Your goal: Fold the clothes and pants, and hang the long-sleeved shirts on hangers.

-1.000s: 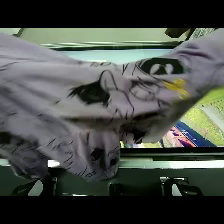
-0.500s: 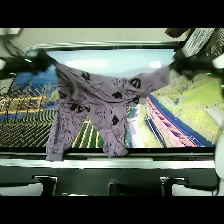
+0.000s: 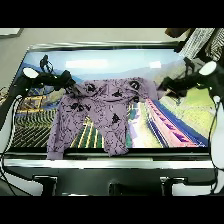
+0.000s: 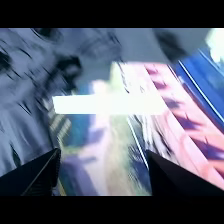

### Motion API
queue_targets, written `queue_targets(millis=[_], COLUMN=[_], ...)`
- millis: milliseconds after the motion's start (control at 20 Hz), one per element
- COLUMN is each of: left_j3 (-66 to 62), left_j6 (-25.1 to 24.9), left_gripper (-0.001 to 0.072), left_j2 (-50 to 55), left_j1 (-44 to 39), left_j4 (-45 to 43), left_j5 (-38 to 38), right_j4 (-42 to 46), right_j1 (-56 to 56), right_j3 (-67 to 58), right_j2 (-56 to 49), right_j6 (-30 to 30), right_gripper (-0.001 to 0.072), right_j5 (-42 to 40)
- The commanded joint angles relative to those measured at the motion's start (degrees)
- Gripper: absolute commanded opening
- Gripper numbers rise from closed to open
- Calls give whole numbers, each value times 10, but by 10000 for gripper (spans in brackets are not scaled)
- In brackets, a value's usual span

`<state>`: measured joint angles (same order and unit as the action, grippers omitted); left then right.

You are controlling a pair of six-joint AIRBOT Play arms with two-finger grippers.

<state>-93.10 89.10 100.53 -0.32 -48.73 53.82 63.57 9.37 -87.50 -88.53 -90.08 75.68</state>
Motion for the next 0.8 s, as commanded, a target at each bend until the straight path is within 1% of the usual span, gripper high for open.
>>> queue_targets(millis=[0,50,150,250,350,550,650,700,750], left_j3=[0,0,0,0,0,0,0,0,-1], left_j6=[0,0,0,0,0,0,0,0,0], left_gripper=[25,25,25,25,25,25,25,25,25], left_j2=[5,5,5,5,5,5,5,5,5], left_j1=[-1,-1,-1,0,0,0,0,0,0], left_j4=[-15,-17,-19,-19,-19,-29,-30,-30,-30], left_j5=[2,3,3,3,3,3,4,4,5], right_j4=[-27,-78,-148,-181,-189,-243,-261,-268,-268], right_j1=[18,9,-34,-99,-167,-268,-295,-304,-311], right_j3=[134,196,295,353,373,373,373,373,373], right_j2=[72,92,109,103,88,44,31,30,30], right_j6=[9,10,19,19,8,5,5,5,-2], right_gripper=[636,680,679,678,672,666,645,556,483], right_j5=[17,-15,-83,-150,-204,-251,-260,-264,-270])
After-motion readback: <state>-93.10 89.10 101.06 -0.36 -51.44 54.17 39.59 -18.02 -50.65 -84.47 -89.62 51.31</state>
